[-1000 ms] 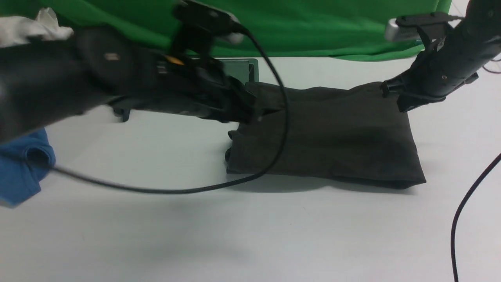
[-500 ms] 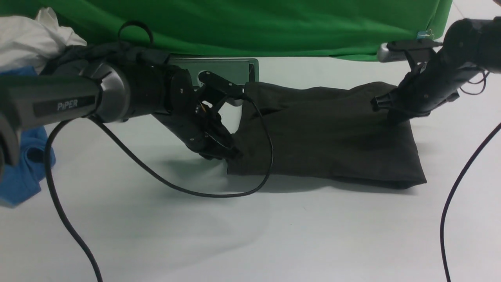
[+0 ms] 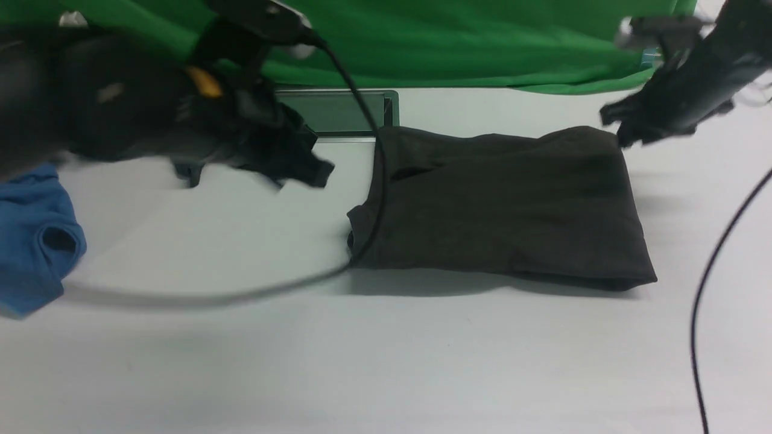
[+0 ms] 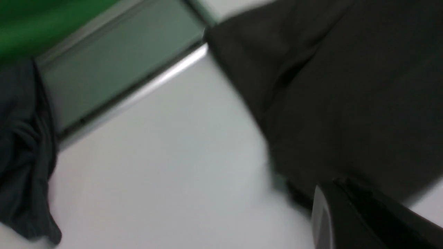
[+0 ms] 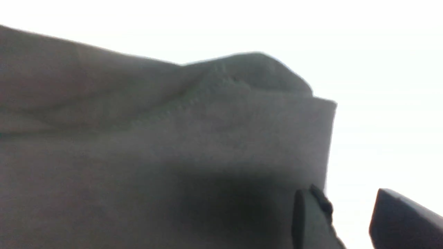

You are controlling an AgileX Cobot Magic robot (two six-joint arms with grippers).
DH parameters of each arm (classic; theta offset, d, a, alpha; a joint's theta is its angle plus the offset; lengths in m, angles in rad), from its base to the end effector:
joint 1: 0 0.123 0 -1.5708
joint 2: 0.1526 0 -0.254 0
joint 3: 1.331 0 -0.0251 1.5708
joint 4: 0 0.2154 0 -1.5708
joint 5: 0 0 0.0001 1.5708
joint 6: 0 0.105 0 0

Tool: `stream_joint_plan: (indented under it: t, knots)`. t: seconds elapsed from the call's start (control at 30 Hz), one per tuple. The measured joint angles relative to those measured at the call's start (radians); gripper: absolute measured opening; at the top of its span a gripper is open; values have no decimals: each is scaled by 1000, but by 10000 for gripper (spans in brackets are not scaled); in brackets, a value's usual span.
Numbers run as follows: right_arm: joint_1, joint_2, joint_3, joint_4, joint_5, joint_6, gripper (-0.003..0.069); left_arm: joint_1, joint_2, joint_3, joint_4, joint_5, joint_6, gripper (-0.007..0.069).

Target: Fold a long-sleeved shirt on a white desktop.

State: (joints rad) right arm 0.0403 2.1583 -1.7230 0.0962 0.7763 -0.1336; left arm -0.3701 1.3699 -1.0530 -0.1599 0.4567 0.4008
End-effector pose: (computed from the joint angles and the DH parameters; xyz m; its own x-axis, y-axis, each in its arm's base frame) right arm 0.4271 0.0243 0.1662 -0.8939 -0.1008 -0.4368 -0.1276 0.9913 0.0324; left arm 0.2626 -0.1098 0.2861 -0.4632 0.4517 -0.7625 0.5474 0.8224 0.1547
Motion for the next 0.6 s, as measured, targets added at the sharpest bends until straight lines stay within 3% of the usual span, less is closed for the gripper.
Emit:
stream_joint_plan:
  t: [0.1,0.37,0.6]
  knots:
    - [8,97,-36,92,-11,-58,239,-27,-216,173,-33,-27,6,17]
    - [18,155,-117,177,-69,-85,239,-27,-618,486,-51,-152,6,17]
    - [20,48,-138,142,128,-84,232,-27,-885,617,-51,-170,6,17]
